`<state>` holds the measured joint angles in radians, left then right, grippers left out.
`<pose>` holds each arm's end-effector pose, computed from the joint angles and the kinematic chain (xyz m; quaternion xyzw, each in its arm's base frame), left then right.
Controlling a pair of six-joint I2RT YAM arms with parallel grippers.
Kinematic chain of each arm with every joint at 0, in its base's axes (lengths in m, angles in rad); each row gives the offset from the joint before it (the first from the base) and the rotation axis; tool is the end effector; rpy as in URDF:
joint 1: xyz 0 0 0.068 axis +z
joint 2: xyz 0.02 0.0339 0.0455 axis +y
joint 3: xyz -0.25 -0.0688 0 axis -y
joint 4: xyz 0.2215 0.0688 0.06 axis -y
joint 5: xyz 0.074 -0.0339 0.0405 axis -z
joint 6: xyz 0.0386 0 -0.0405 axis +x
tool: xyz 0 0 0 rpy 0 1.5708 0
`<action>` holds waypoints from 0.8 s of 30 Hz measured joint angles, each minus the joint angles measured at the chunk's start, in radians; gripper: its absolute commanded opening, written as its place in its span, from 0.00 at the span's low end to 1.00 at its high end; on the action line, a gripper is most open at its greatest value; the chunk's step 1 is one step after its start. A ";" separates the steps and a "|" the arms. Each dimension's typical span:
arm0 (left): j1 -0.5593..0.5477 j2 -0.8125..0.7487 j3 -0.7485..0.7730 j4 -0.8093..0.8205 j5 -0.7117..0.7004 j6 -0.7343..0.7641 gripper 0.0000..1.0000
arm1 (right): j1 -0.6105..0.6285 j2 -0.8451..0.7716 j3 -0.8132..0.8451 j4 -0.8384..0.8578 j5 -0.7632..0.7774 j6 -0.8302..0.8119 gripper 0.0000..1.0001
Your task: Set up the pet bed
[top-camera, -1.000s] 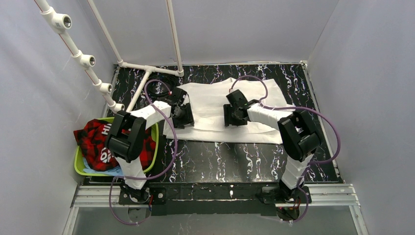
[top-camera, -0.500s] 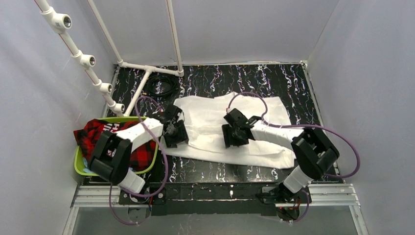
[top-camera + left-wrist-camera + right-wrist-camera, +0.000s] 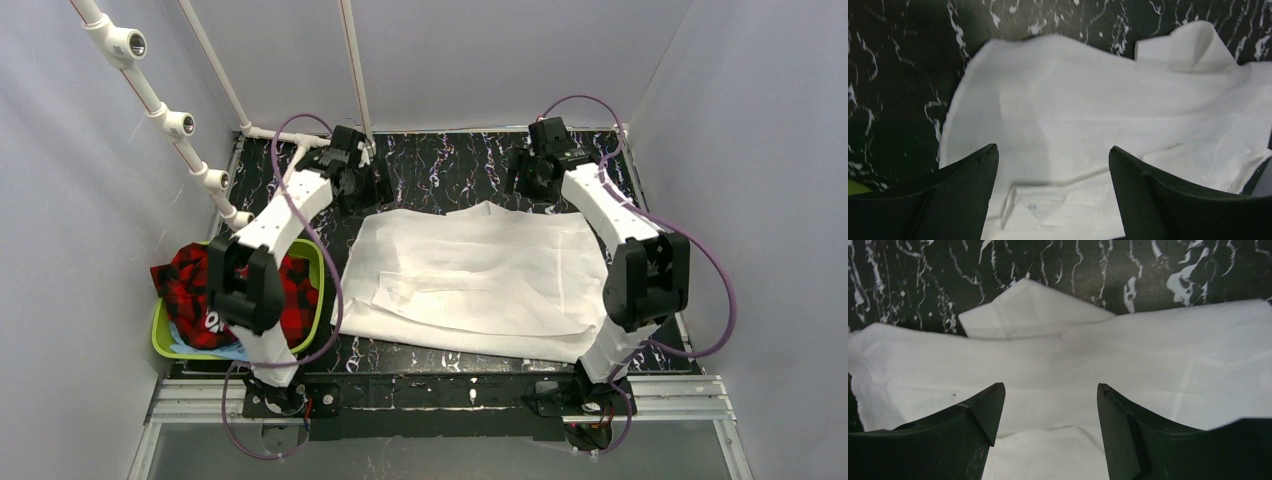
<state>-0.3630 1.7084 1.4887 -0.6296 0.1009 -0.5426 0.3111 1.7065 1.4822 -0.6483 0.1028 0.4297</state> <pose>0.3331 -0.1307 0.2870 -0.0661 0.9323 -0.1967 0.2964 0.3395 0.1050 0.2843 0.0732 0.9358 0.0787 0.3359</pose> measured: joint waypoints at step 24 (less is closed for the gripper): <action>0.098 0.552 0.317 0.002 0.332 0.279 0.47 | -0.126 0.492 0.274 -0.056 -0.207 -0.370 0.70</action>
<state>-0.2649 2.2608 1.8061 -0.6281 0.4332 -0.2634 0.1852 2.1983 1.7565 -0.7048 -0.1043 0.0601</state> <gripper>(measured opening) 0.561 0.712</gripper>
